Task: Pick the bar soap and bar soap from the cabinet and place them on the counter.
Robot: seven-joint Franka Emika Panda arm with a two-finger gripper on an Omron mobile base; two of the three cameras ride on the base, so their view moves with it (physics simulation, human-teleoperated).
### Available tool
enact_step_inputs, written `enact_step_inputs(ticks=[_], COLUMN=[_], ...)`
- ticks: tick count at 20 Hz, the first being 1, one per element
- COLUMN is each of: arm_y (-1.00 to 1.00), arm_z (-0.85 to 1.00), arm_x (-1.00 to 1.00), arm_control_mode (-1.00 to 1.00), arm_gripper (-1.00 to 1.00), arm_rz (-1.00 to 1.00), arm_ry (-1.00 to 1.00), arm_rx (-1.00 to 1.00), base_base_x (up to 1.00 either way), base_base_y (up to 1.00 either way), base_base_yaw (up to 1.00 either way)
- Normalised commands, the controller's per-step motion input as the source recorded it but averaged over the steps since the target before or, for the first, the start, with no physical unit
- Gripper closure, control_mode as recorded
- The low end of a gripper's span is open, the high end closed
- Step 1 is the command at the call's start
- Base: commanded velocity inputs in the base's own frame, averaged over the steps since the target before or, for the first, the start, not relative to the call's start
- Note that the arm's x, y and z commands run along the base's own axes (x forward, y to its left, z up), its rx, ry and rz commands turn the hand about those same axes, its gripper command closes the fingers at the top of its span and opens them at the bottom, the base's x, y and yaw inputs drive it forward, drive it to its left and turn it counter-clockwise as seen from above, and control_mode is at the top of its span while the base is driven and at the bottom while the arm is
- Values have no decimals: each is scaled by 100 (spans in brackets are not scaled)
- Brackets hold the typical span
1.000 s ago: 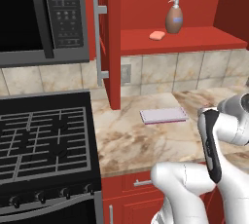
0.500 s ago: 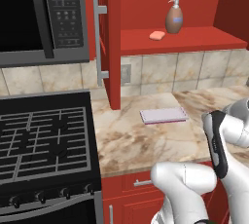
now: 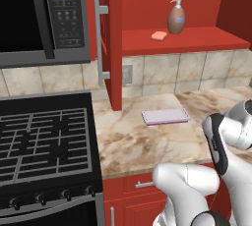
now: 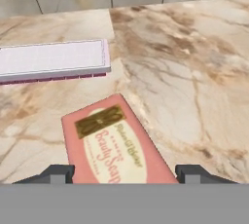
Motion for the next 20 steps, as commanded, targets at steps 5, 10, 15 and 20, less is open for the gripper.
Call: enact_step_inputs(ticks=[5,10,15,20], arm_y=[-2,-1,-2,0], arm_z=[-31,-29,-25,-21], arm_x=[4,4,6,17], arm_control_mode=[-100,-100,-100,-100], arm_gripper=[100,100,100,100], arm_rz=[0,0,0,0], arm_ry=[8,7,4,1], arm_rx=[3,4,6,6], base_base_x=[0,0,0,0], base_base_y=[0,0,0,0], base_base_yaw=[0,0,0,0])
